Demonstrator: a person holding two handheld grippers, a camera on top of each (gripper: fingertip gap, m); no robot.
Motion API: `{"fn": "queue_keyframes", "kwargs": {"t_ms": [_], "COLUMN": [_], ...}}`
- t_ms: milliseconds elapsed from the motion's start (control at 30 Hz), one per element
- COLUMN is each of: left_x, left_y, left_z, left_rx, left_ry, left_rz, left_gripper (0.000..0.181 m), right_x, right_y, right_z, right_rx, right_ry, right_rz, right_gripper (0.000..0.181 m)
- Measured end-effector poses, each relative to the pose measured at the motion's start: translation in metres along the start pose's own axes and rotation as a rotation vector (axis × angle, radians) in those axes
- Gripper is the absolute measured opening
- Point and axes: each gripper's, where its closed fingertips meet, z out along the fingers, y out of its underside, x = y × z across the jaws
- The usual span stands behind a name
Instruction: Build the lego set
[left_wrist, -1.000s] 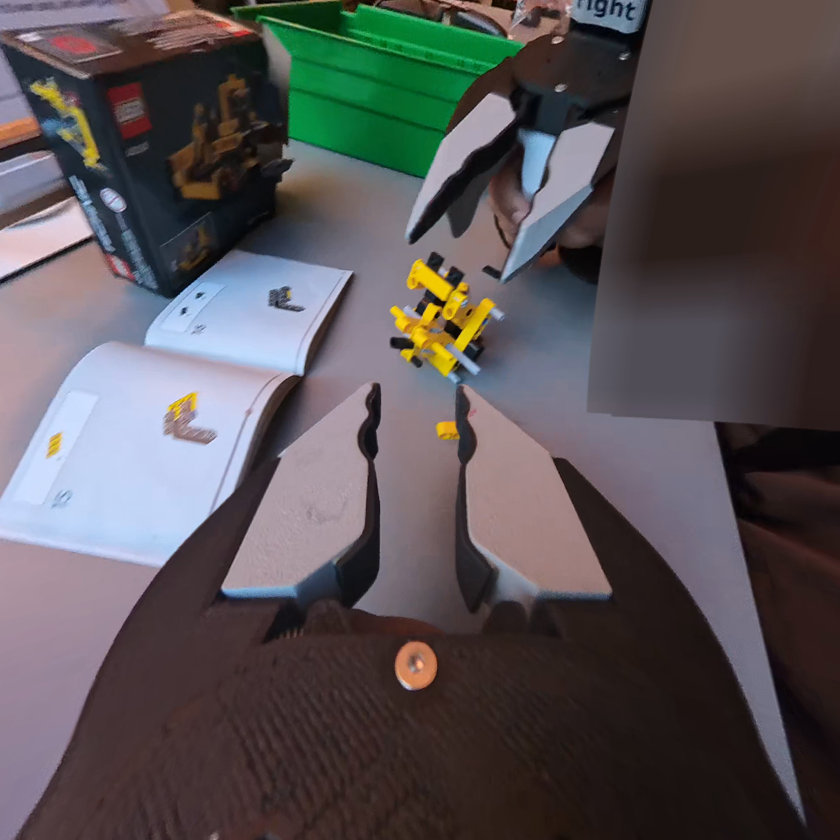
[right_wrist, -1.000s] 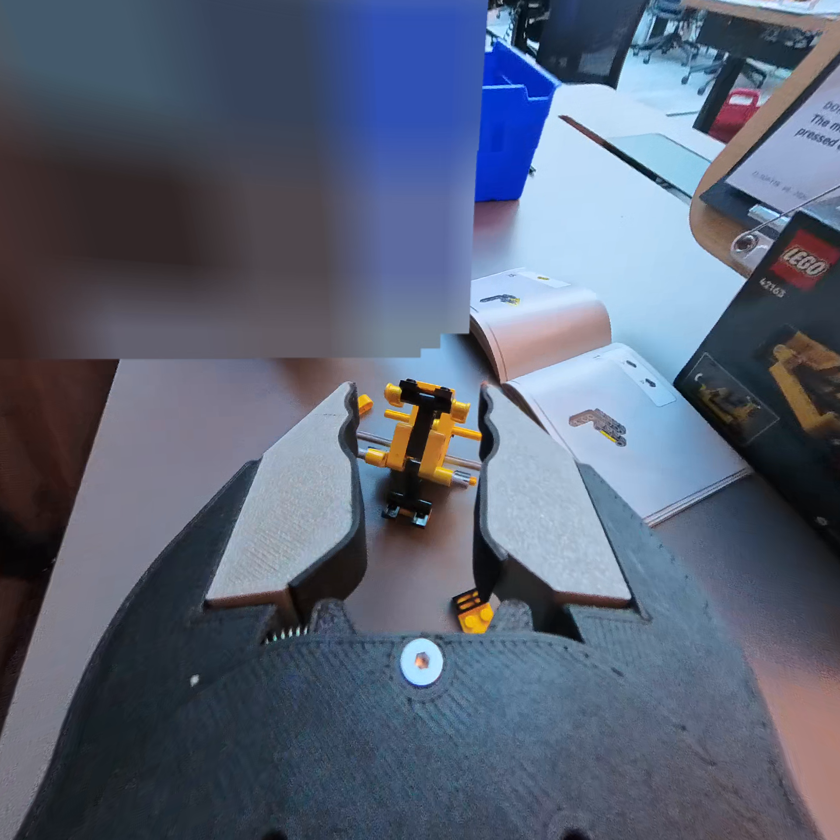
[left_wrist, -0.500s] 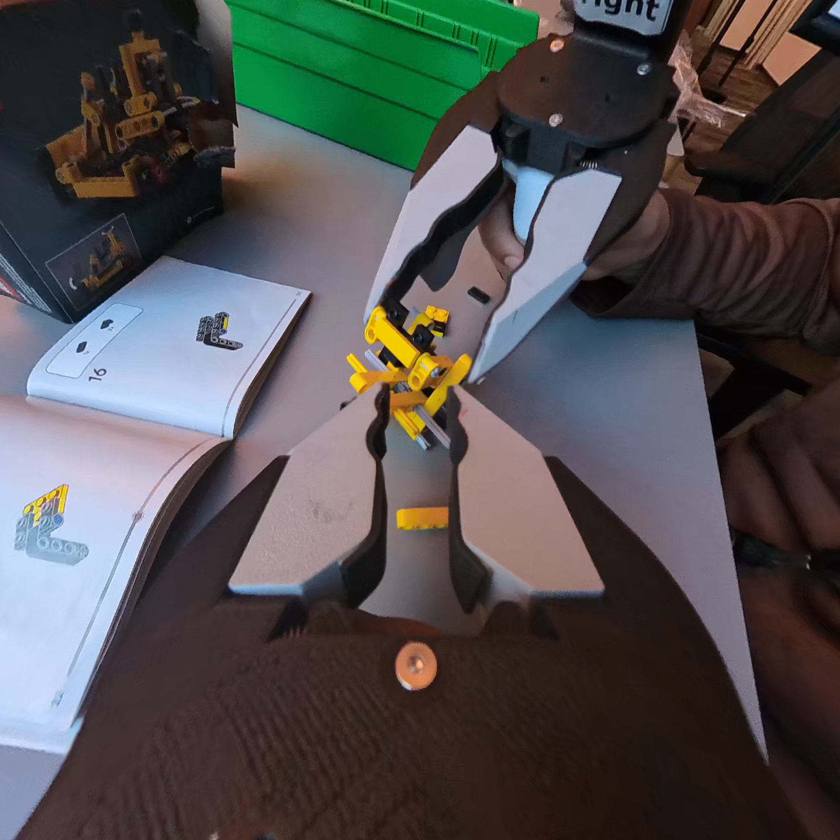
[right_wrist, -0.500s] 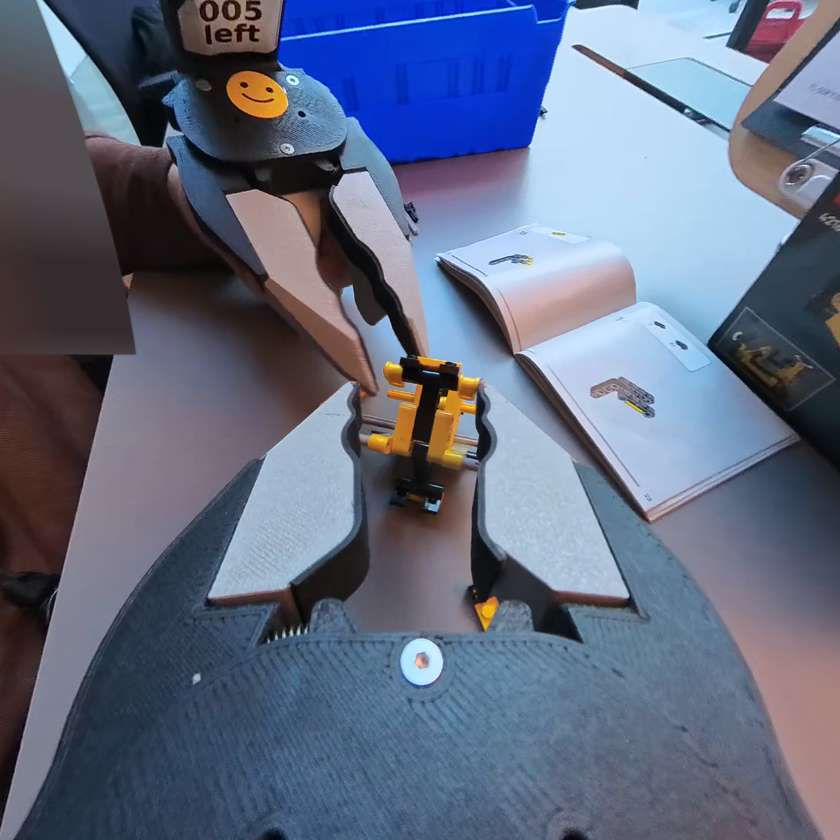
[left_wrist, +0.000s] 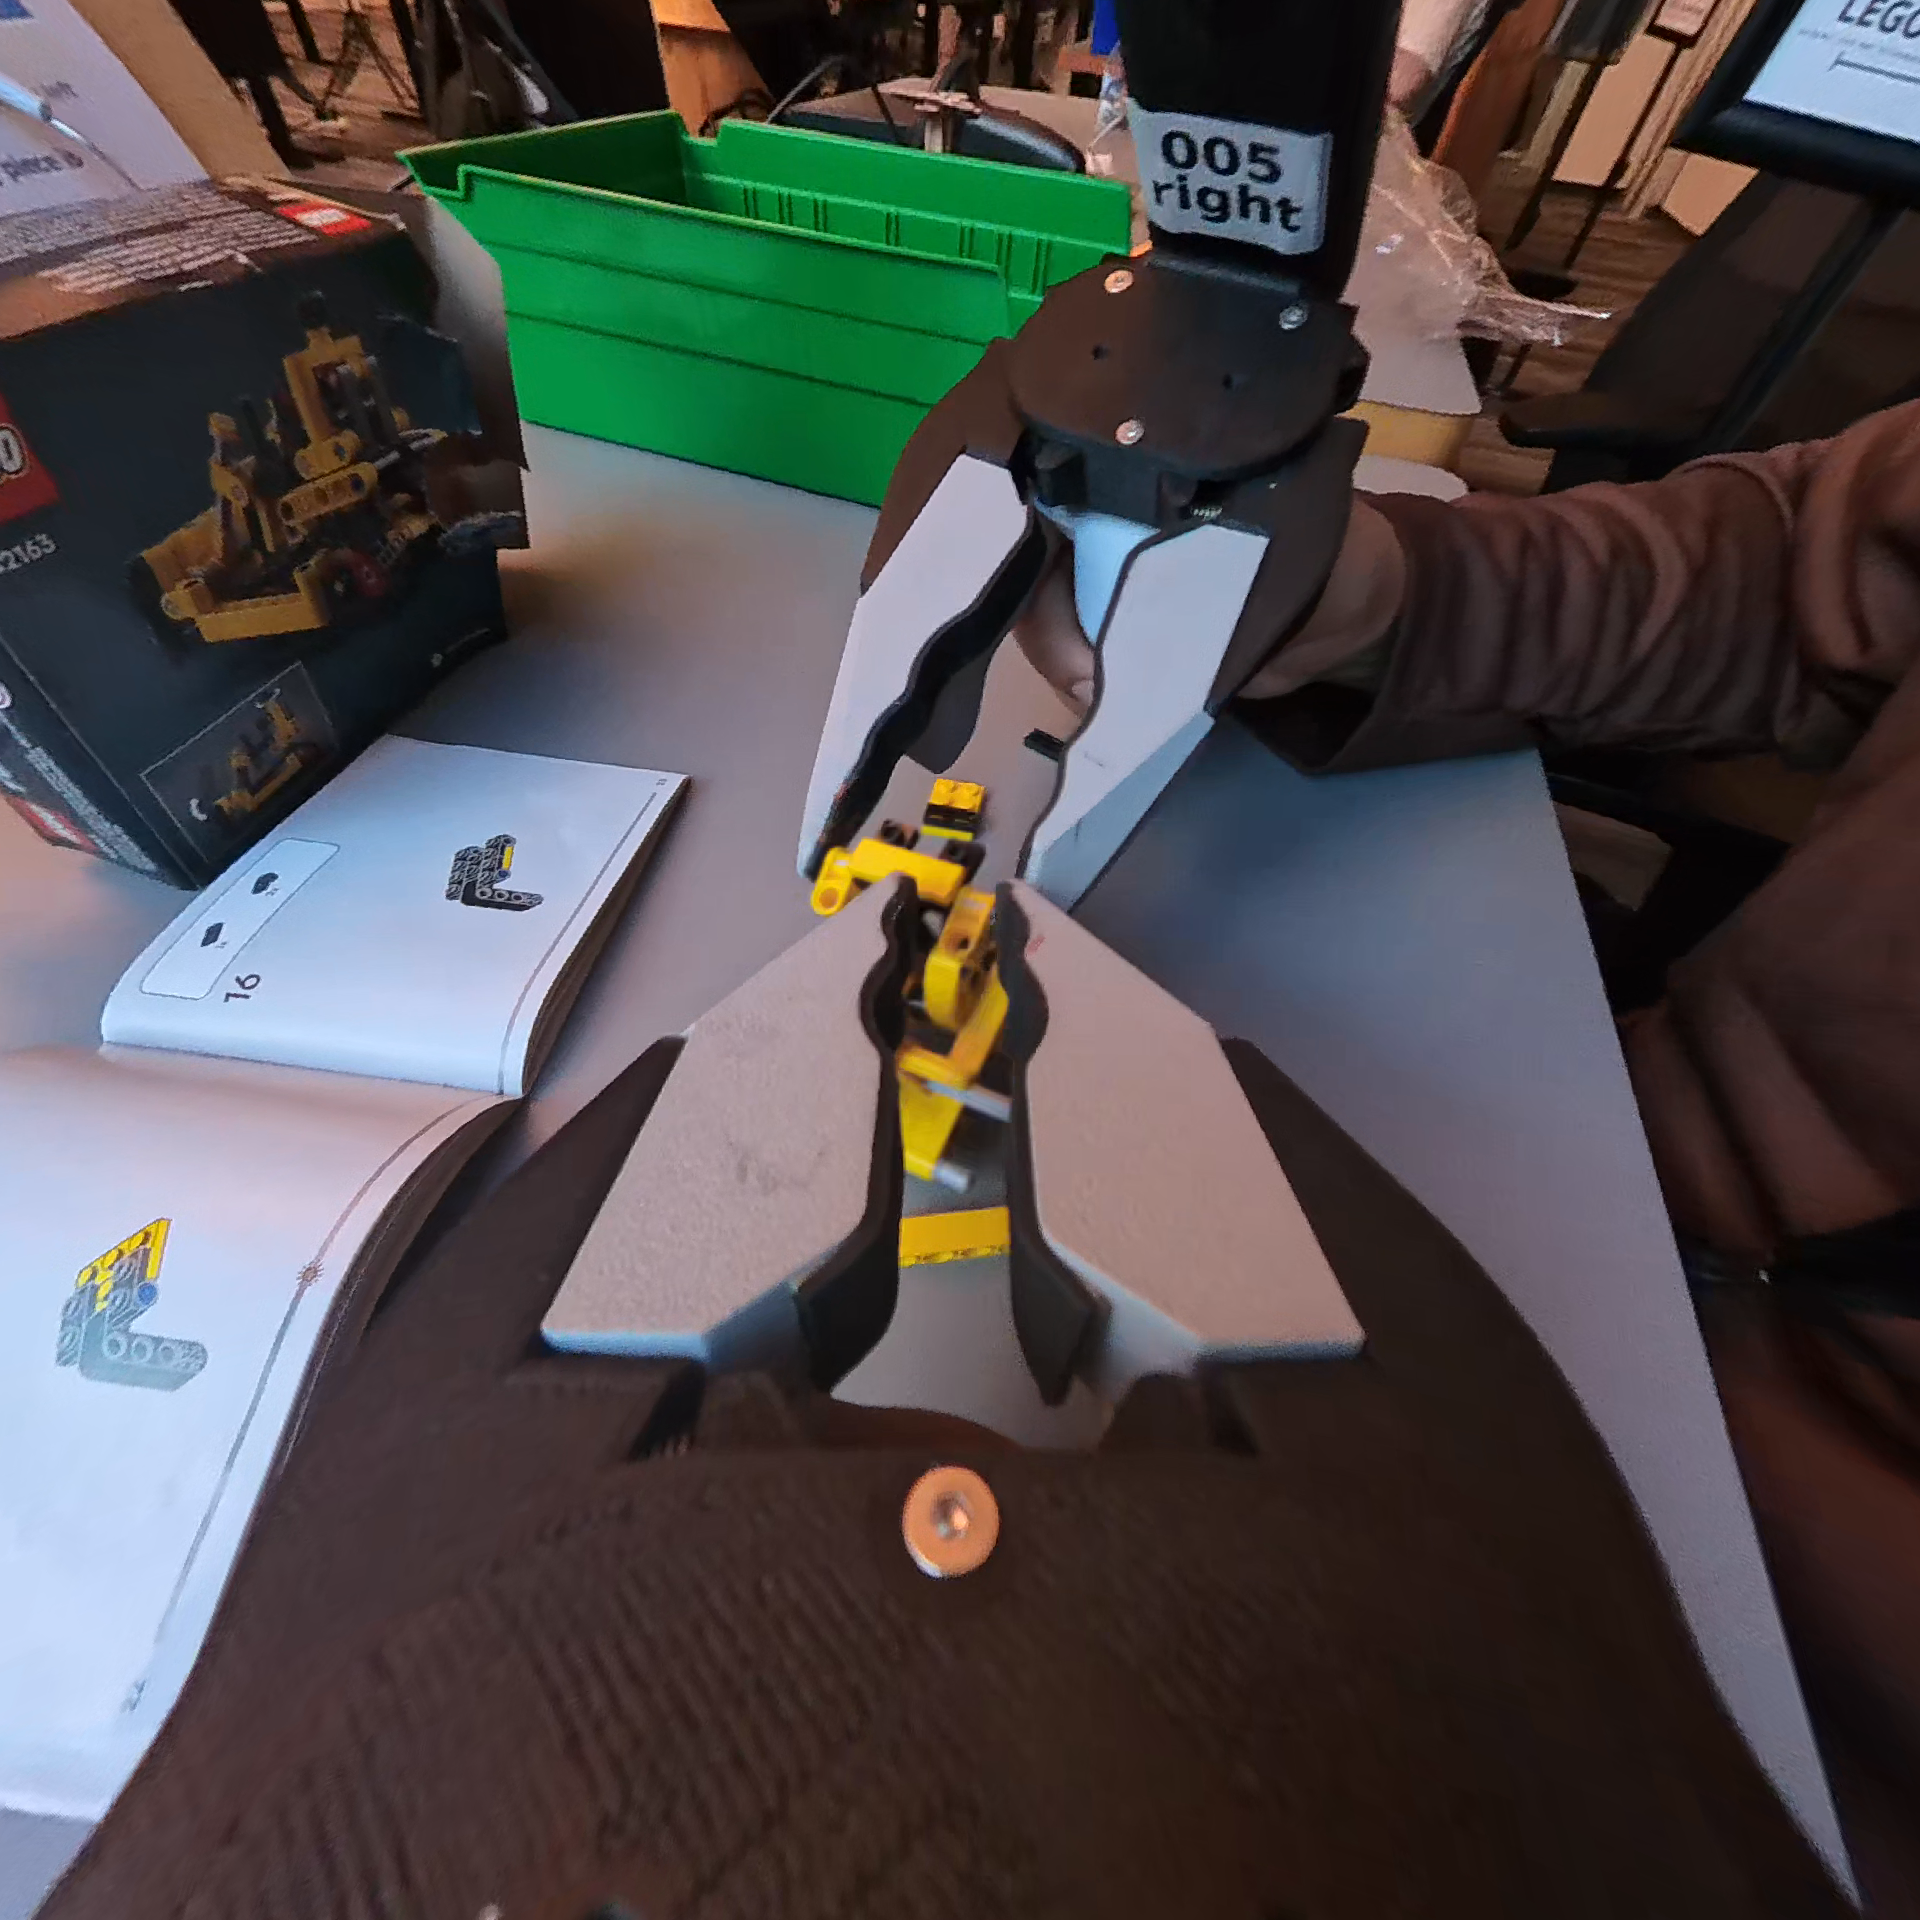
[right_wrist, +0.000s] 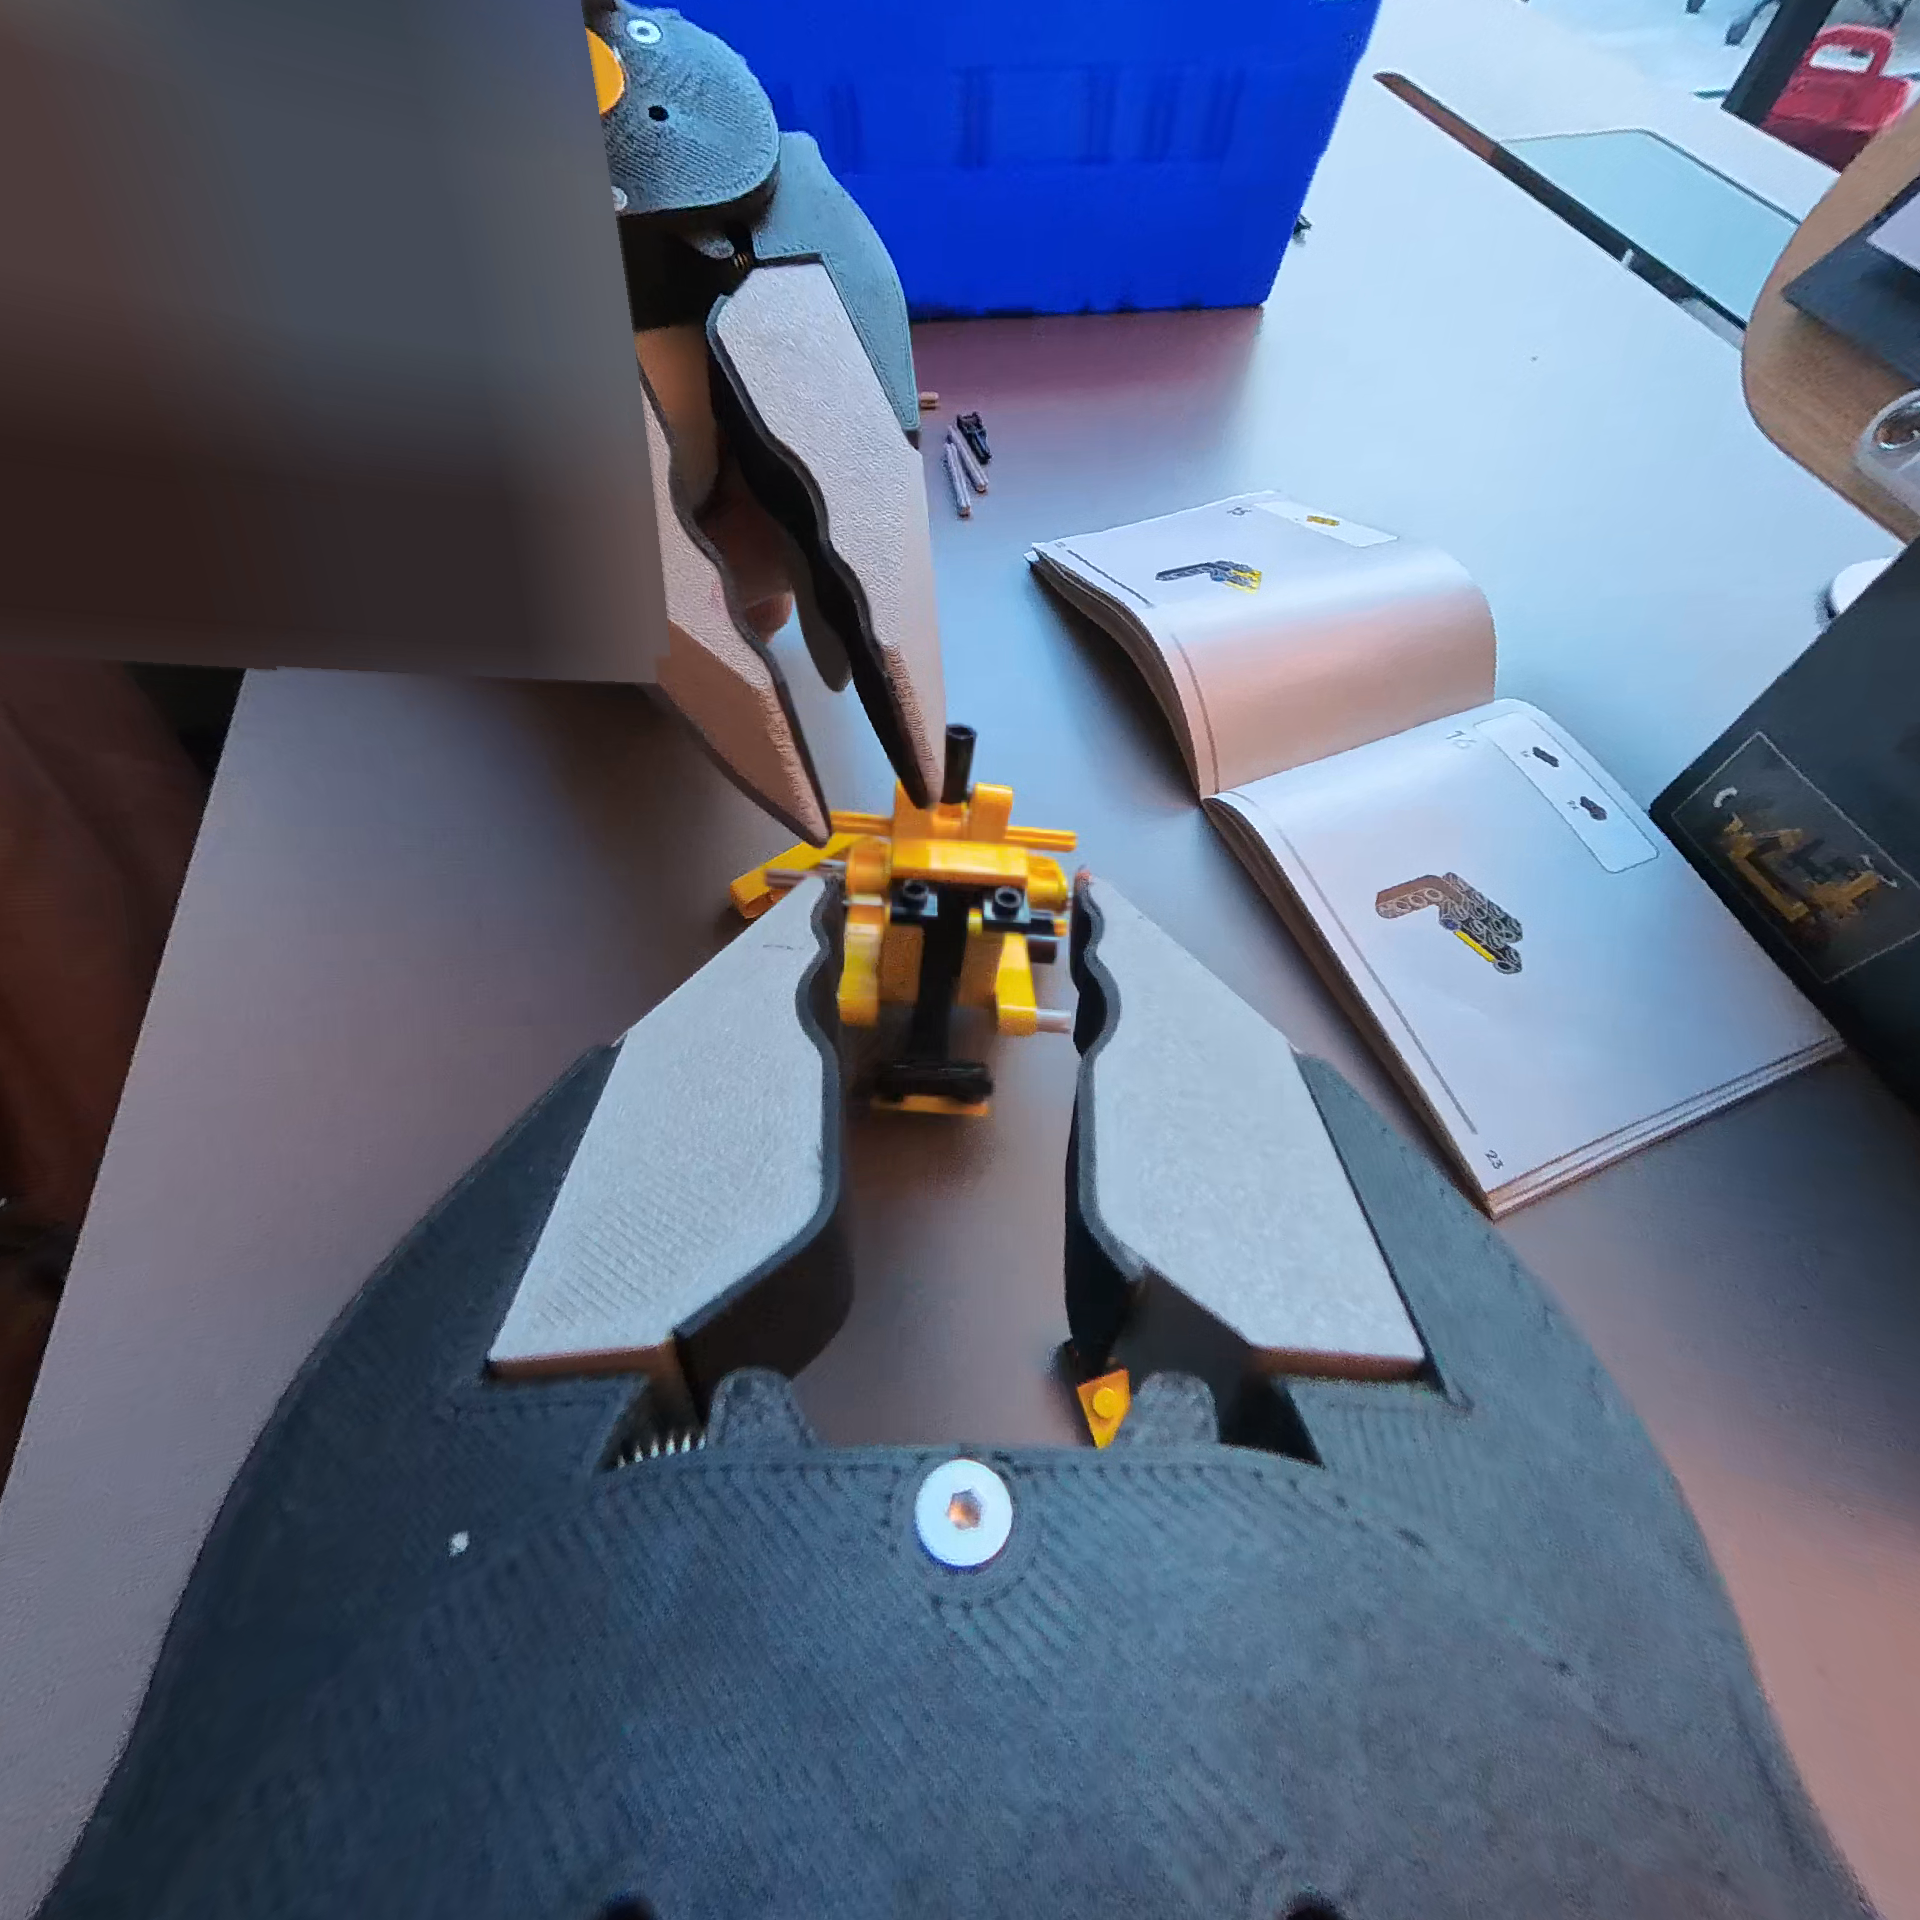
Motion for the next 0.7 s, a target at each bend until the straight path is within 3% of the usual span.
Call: {"fn": "queue_keyframes", "kwargs": {"t_ms": [167, 367, 700], "left_x": [-0.002, -0.019, -0.018], "left_y": [0.000, 0.007, 0.012], "left_z": [-0.005, -0.014, -0.013], "left_rx": [-0.001, -0.028, -0.053], "left_ry": [-0.016, -0.062, -0.045], "left_rz": [0.033, 0.027, 0.020], "left_gripper": [0.019, 0.019, 0.019], "right_x": [-0.001, 0.001, 0.006], "right_y": [0.004, 0.007, 0.025], "right_z": [0.001, -0.004, -0.013], "right_rx": [-0.019, -0.024, -0.091], "right_ry": [0.000, -0.001, -0.021], "right_rz": [-0.019, -0.036, -0.012], "right_gripper": [0.038, 0.038, 0.041]}}
